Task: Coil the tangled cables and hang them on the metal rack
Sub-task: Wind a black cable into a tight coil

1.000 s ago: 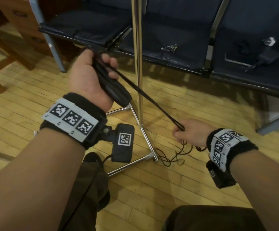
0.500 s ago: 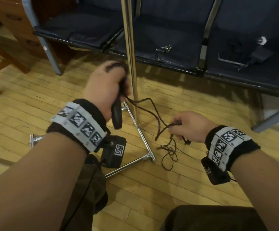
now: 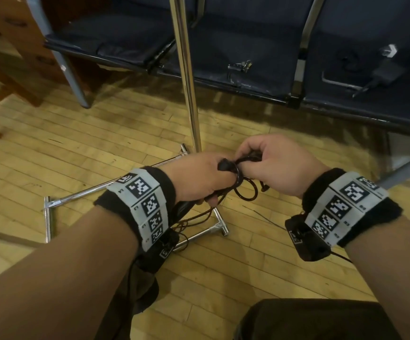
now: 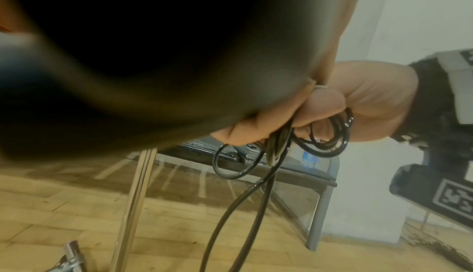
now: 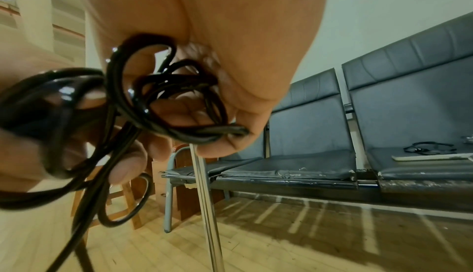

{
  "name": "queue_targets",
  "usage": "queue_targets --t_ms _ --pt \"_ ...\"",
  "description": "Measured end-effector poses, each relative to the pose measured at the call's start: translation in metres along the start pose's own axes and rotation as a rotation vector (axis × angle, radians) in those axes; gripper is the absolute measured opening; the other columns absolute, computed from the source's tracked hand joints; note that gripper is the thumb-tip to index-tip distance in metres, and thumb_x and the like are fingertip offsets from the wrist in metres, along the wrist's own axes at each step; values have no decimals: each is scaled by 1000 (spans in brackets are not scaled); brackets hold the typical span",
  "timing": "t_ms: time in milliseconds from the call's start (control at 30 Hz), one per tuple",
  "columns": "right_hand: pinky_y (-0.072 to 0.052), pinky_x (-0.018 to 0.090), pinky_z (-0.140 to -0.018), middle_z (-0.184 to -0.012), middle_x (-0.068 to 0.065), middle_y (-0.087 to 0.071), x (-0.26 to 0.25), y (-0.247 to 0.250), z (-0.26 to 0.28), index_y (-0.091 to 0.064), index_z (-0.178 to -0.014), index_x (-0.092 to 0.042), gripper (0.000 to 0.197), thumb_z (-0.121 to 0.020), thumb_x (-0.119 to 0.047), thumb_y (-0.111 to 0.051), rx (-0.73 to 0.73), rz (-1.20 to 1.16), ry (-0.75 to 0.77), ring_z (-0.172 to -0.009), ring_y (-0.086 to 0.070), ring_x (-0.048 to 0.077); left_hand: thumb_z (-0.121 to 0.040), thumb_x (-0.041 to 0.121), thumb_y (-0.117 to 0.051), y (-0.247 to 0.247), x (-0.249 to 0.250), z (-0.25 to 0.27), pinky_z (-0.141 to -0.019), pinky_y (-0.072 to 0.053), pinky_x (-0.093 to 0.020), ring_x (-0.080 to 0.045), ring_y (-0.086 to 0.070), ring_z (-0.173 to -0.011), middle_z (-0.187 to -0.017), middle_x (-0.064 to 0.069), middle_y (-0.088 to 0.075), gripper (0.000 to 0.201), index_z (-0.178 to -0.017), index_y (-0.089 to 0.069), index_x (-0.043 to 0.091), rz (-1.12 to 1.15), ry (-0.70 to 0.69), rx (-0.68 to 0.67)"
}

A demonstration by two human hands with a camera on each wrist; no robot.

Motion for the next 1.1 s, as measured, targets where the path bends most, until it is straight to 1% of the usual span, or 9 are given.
queue_targets --t_ms 133,333,400,533,667,800,933,1033,1100 --pt "-43 9 -52 -73 -15 -64 -1 -2 2 -70 -87 -33 12 -89 -23 -75 -18 49 16 -65 -57 -11 -101 37 -65 1 6 0 -44 -45 -13 -3 -68 -52 -77 6 -74 5 -97 -67 39 -92 -48 117" --pt "-42 20 -54 -80 -9 -62 4 -1 2 -64 -91 -32 15 -87 -21 -73 -57 161 -21 -68 -58 7 -101 31 -64 13 11 1 -39 -41 -10 -3 -70 -53 -69 9 -72 14 -92 -65 41 -66 -61 272" --pt "-48 26 -57 -81 -5 -65 8 -1 2 -67 -90 -27 4 -89 -23 -69 -66 151 -48 -72 -61 12 -103 31 -63 21 10 3 -42 -44 -13 -5 -70 -54 -70 15 -74 10 -95 -67 36 60 -56 316" --pt "-54 36 -78 -94 3 -72 20 -8 1 -69 -98 -24 13 -95 -33 -61 -107 97 -133 -87 -66 20 -106 34 -60 37 4 6 -53 -46 -30 -14 -65 -60 -78 4 -74 10 -103 -68 29 478 -22 430" --pt "-54 32 -72 -96 -3 -69 20 -8 -1 -65 -106 -28 12 -97 -32 -59 -37 113 -122 -88 -65 17 -106 33 -59 37 6 7 -51 -46 -28 -12 -60 -57 -72 7 -69 11 -100 -67 27 615 -9 484" --pt "-56 34 -80 -110 -7 -69 20 -3 3 -63 -117 -45 29 -99 -23 -57 47 -126 -54 -97 -65 16 -107 30 -58 45 -1 8 -46 -46 -24 -9 -59 -51 -66 8 -68 14 -106 -68 21 627 53 497" --pt "-56 46 -99 -113 -15 -73 30 0 4 -76 -100 -42 34 -104 -21 -51 163 -610 -189 -109 -69 15 -106 30 -58 46 -3 8 -46 -45 -25 -10 -59 -51 -67 7 -67 14 -104 -68 21 621 67 516" --pt "-65 47 -80 -108 -7 -77 34 3 1 -72 -107 -34 27 -109 -26 -46 296 -792 -254 -88 -79 24 -106 32 -60 38 3 6 -48 -45 -27 -11 -59 -54 -69 8 -67 12 -103 -68 23 615 42 475" --pt "-65 39 -60 -105 -2 -75 38 4 2 -65 -112 -34 22 -110 -26 -45 370 -786 -287 -66 -77 23 -105 33 -61 34 7 5 -50 -45 -28 -12 -59 -56 -71 7 -66 11 -101 -68 25 593 21 457"
Point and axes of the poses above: each hand's wrist, its own z-axis away from the middle knuckle, its own y-axis out of the back of the hand, x = y × z, the point moved 7 cm from there along -z, towards the middle knuckle
